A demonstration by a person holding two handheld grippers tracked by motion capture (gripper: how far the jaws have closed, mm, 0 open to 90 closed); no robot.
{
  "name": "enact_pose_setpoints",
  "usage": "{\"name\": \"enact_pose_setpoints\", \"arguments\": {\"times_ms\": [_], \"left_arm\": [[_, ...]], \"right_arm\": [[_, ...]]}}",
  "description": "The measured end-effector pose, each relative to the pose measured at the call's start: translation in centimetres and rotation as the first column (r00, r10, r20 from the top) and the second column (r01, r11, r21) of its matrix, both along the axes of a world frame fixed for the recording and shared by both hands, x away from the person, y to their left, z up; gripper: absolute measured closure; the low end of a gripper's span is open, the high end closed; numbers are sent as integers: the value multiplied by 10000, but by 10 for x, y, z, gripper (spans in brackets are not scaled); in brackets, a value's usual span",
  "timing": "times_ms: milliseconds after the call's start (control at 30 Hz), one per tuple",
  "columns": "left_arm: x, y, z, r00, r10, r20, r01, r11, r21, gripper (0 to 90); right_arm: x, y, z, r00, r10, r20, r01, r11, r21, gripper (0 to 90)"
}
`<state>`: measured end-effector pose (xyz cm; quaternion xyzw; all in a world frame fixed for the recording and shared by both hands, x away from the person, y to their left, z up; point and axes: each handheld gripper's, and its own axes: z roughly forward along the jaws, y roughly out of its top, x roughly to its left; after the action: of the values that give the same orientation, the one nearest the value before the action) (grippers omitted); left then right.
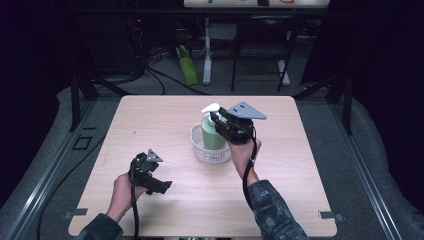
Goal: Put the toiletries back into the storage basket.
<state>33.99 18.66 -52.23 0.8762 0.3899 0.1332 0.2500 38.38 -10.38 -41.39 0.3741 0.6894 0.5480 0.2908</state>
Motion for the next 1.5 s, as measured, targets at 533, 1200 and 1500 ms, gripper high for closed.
{"name": "enact_pose_setpoints", "arguments": {"times_ms": [533,1200,1500], "left_arm": [[0,-2,-1,10000,-64,9,64,10000,62,20],[-1,-3,-2,9999,-113,-44,114,9998,176,19],[-1,-4,-3,9999,-115,-91,117,9997,228,18]], "right_arm": [[-11,-11,10,9904,383,-1325,-466,9971,-607,422],[-52,-84,-4,9490,-321,-3138,-147,9892,-1458,140],[-77,-117,-33,9086,-743,-4110,-198,9753,-2200,79]]}}
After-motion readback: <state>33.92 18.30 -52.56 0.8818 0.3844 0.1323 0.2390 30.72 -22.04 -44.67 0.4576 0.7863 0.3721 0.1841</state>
